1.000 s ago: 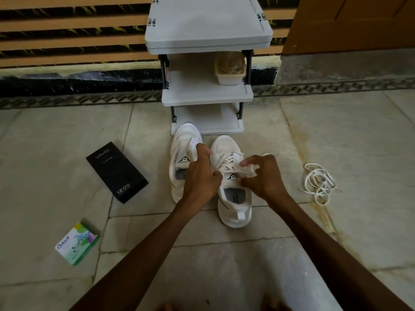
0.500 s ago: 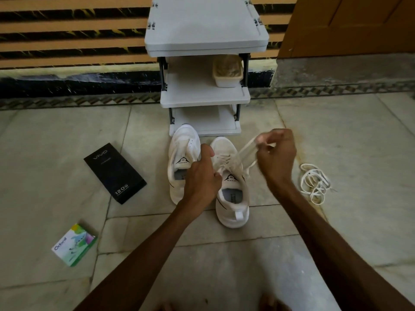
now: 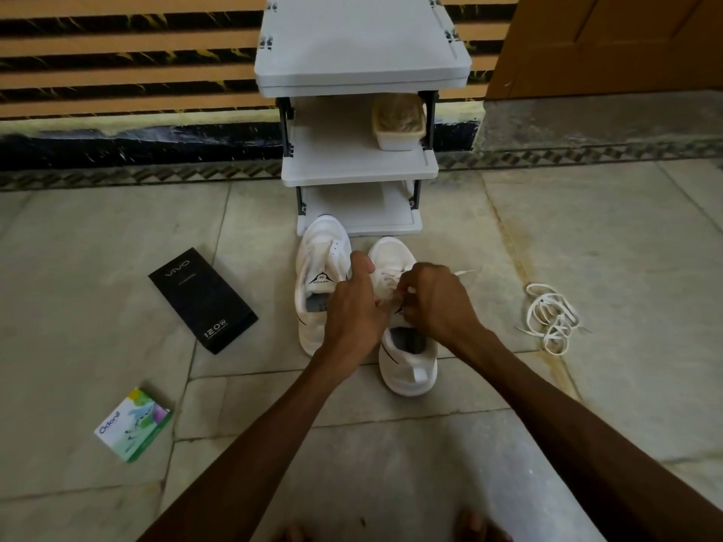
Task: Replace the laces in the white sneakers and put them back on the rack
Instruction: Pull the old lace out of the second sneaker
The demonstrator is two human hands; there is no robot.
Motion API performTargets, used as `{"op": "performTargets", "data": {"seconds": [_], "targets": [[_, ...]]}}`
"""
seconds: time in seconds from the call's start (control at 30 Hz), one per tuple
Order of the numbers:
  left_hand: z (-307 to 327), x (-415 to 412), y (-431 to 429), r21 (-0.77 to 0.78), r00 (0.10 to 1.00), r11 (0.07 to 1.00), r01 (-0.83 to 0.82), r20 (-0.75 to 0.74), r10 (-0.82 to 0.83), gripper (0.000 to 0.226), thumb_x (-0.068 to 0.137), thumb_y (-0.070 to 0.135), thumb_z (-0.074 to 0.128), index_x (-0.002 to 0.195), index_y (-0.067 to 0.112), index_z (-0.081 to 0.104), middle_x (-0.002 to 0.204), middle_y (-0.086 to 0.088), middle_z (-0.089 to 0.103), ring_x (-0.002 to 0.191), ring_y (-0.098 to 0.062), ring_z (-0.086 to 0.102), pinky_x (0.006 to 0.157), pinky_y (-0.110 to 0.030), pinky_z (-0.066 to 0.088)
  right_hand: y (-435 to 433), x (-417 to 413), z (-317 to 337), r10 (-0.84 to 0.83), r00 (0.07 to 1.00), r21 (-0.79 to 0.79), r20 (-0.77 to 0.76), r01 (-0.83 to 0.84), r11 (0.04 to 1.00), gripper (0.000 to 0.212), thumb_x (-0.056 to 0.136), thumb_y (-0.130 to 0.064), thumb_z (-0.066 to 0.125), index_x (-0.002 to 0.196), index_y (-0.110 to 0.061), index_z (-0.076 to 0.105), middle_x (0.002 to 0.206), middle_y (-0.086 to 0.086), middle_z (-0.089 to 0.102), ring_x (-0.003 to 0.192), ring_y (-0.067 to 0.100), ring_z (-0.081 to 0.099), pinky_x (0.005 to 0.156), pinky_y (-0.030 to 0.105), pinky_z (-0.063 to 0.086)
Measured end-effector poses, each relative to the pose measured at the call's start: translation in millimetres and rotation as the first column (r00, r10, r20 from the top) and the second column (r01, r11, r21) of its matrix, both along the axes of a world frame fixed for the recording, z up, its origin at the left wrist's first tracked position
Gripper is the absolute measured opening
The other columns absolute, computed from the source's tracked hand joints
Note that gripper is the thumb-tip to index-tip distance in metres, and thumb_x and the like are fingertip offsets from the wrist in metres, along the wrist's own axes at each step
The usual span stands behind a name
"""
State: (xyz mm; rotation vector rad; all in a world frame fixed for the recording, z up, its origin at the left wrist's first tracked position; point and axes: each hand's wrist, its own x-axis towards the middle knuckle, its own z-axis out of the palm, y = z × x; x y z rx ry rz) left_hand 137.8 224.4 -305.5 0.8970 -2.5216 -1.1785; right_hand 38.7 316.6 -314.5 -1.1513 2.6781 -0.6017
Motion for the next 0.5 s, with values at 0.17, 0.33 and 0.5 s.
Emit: {"op": "performTargets", "data": {"seconds": [0.17,0.33,0.5], "targets": [[-6,-1,0,-0.08,0.999,0.997,0.02,0.027,-0.018,0.037,0.084,0.006,0.064,0.113,0.018,0.044,0.089,-0.008,0.067,0.083,-0.024,0.065,0.066,-0.034,0.052,15,-23,14,-0.386,0.784,-0.457,0.486,0.605,0.652,0.018,0.084,-0.005,0.067,0.075,-0.02,0.072,0.06,-0.008,0.059,0.054,0.001,0.051,0.057,0.021,0.049],[-10,-6,1,-0.092,0.996,0.995,0.029,0.082,-0.021,0.03,0.087,0.011,0.063,0.118,0.013,0.061,0.102,-0.007,0.07,0.094,-0.021,0.065,0.073,-0.025,0.047,12,-11,8,-0.332,0.681,-0.411,0.653,0.686,0.6,0.019,0.095,-0.014,0.056,0.079,-0.017,0.066,0.068,-0.001,0.06,0.069,0.016,0.059,0.061,0.033,0.051],[-8,-7,-2,-0.046,0.987,0.998,-0.03,0.154,0.037,0.016,0.079,0.02,0.069,0.082,0.004,0.072,0.074,-0.01,0.07,0.07,-0.02,0.063,0.063,-0.034,0.051,7,-4,7,-0.04,0.411,-0.327,0.911,0.777,0.538,0.019,0.095,-0.002,0.038,0.084,-0.008,0.051,0.081,0.009,0.06,0.076,0.022,0.064,0.078,0.041,0.058]]}}
